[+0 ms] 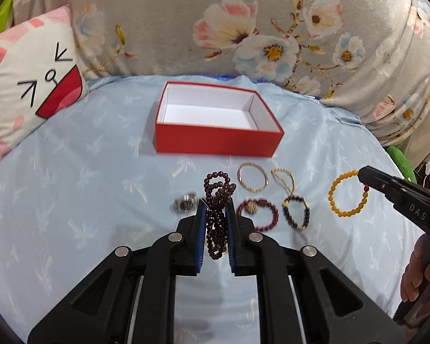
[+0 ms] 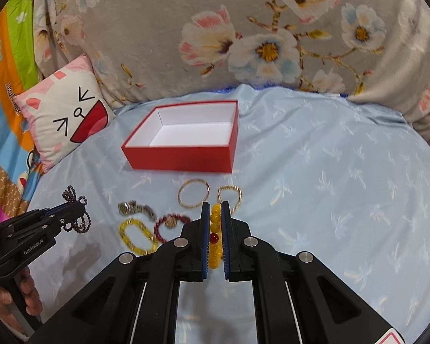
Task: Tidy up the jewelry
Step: 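Carry both bracelets into the red box and open both grippers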
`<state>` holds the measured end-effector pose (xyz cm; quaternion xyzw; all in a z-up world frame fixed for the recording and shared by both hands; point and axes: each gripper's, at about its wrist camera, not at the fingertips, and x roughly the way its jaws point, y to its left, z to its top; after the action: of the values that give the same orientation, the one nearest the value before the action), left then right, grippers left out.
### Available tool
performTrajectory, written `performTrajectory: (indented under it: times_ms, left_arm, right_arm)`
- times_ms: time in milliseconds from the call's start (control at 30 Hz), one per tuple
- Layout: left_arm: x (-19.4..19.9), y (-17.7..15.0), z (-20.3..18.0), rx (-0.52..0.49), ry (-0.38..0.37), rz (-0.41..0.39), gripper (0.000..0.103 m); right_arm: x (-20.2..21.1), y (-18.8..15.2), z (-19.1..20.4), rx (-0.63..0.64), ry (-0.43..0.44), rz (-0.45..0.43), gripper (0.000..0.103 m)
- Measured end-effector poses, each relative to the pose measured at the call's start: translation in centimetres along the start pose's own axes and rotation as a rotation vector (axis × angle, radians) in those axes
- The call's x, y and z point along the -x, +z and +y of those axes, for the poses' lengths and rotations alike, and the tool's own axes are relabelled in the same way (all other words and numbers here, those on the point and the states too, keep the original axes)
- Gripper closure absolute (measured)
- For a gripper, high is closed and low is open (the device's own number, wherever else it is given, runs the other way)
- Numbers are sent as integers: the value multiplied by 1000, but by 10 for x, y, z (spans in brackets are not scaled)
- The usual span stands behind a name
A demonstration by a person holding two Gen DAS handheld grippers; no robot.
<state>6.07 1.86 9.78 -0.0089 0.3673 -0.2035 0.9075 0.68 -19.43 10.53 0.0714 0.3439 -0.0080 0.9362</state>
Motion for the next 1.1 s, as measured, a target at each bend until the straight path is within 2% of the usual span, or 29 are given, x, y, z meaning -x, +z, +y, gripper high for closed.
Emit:
performTrajectory:
  times_ms: [233,433,667,767,833,867,900,933,1000,1100]
  left_arm:
    - [-39,76,2,-29,-1,-24,90]
    - [-96,135,12,-38,-9,-18,90]
    - [-176,166,29,-46,3,41,90]
    - [-205,170,37,-43,25,67,88]
    - [-218,171,44,-31,69,60,63]
    - [-220,172,47,-24,82,54,43]
    - [-220,173,49,-19,91,41,35]
    - [-217,173,52,-15,104,19,35]
    - [-211,174,54,-18,111,0,32]
    - [-196,169,60,8,108,-17,31]
  right_arm:
    - [-36,76,15,58,30,-19,96]
    - [-106,137,27,44,86,12,96]
    - [-198,175,29,-9,125,76,96]
    - [-233,178,25,-1,96,105,96]
    - [-248,177,20,5,53,113,87]
    - [-253,176,16,2,25,110,82]
    - [-254,176,11,-8,7,102,73]
    - [-253,175,5,-20,-1,89,66]
    - [-242,173,-5,-35,-15,53,60]
    - [-219,168,-16,-44,-23,18,55]
